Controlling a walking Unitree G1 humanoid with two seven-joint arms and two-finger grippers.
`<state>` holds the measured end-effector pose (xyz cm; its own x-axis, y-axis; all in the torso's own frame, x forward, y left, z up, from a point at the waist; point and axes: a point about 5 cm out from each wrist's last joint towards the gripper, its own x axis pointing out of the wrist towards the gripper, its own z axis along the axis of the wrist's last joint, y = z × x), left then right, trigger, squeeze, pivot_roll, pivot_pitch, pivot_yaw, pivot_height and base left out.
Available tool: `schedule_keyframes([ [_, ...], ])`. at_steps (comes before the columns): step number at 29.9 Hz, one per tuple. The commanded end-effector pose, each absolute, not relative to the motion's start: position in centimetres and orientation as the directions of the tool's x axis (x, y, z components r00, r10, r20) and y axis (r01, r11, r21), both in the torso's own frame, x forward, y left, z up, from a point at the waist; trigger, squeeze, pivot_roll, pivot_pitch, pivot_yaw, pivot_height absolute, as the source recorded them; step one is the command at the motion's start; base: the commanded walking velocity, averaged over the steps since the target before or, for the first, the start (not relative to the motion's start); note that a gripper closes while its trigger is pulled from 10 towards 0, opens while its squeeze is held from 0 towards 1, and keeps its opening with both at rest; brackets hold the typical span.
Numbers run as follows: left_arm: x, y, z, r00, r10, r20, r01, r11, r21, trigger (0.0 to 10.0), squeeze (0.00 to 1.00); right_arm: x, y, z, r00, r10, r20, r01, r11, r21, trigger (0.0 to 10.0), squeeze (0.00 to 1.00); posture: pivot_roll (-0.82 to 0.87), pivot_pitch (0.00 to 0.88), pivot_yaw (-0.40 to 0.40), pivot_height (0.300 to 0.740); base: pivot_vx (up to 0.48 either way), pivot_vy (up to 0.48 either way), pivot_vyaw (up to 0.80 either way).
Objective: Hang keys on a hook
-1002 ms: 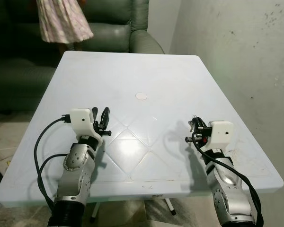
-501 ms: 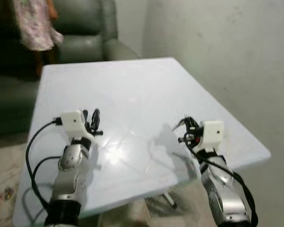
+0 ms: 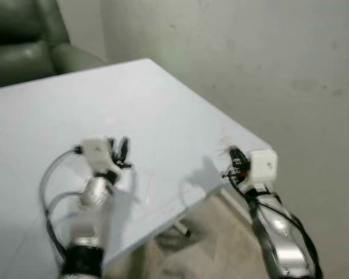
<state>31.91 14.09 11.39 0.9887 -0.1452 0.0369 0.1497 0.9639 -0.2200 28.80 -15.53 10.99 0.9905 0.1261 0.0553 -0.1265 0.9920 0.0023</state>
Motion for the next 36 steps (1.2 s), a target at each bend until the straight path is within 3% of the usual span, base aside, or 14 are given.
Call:
schedule_keyframes([
  [1, 32.0, 14.7, 11.8, 0.989, -0.138, 0.052, 0.146, 0.967, -0.209, 10.0, 0.00, 28.9, -15.1, 11.5, 0.988, 0.134, 0.075, -0.135, 0.991, 0.002, 10.0, 0.00, 0.09, 0.000, -0.060, 0.736, 0.000, 0.000, -0.78],
  [36, 31.3, 13.5, 11.7, 0.989, -0.144, 0.038, 0.148, 0.981, -0.130, 10.0, 0.00, 29.0, -15.1, 11.4, 0.991, 0.114, 0.069, -0.114, 0.993, 0.006, 10.0, 0.00, 0.11, 0.000, -0.064, 0.736, 0.000, 0.000, -0.78],
])
